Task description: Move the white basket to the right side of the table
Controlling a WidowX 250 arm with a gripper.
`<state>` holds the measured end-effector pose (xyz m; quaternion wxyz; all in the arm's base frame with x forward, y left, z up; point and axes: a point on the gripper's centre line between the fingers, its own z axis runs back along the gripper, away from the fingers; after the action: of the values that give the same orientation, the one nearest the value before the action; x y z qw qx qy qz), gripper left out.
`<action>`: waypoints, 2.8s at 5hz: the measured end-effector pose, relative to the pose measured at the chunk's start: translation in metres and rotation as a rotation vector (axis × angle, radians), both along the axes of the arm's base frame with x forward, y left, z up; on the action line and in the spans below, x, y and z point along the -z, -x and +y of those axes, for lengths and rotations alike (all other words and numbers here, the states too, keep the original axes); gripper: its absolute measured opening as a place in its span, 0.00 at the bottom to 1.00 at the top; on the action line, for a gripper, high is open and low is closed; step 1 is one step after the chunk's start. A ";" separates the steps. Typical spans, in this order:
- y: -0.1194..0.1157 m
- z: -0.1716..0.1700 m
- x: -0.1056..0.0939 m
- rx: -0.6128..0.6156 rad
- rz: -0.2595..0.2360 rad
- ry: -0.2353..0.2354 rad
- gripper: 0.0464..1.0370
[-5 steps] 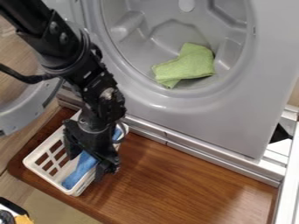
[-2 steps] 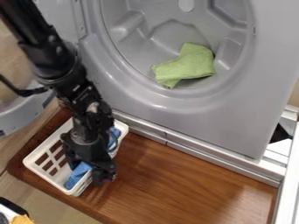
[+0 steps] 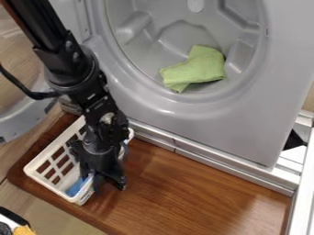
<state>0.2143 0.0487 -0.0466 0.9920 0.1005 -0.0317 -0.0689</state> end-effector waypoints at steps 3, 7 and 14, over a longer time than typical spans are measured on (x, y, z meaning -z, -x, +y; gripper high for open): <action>-0.003 -0.023 -0.044 -0.019 -0.049 -0.012 0.11; -0.012 -0.155 -0.059 0.237 -0.104 0.176 0.11; 0.000 -0.180 -0.045 0.321 -0.133 0.248 0.97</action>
<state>0.2146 -0.1310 -0.0018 0.9689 -0.0243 -0.1208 -0.2147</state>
